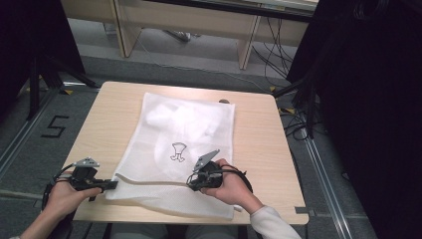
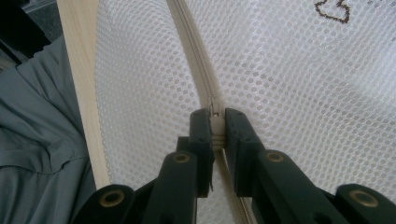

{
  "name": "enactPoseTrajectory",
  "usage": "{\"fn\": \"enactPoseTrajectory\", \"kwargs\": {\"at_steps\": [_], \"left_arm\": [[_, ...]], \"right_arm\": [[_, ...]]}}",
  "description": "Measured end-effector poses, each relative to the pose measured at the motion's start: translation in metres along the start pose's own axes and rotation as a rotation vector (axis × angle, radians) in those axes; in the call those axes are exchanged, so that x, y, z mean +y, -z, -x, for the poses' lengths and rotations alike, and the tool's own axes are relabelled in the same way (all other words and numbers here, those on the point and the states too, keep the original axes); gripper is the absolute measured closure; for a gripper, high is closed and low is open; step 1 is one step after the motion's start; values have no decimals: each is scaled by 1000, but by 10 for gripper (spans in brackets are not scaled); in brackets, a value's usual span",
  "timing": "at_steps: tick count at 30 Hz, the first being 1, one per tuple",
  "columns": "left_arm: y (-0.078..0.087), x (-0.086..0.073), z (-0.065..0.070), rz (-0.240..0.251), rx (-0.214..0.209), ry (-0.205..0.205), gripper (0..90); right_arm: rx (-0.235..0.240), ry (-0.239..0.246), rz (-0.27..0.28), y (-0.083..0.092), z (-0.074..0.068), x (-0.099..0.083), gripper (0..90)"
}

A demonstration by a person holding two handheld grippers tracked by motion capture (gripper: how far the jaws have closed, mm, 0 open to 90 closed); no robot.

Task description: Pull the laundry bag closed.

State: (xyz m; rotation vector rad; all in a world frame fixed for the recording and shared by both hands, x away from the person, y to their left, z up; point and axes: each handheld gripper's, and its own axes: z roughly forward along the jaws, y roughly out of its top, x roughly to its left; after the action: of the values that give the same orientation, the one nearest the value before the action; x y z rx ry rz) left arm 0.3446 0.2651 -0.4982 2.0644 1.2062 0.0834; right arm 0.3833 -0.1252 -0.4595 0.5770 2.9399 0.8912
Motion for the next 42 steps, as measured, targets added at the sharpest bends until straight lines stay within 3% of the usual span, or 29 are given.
{"fn": "enactPoseTrajectory", "kwargs": {"at_steps": [42], "left_arm": [[0,0,0,3,-2,4,856]], "right_arm": [[-17,-17,6,10,4,-15,828]]}}
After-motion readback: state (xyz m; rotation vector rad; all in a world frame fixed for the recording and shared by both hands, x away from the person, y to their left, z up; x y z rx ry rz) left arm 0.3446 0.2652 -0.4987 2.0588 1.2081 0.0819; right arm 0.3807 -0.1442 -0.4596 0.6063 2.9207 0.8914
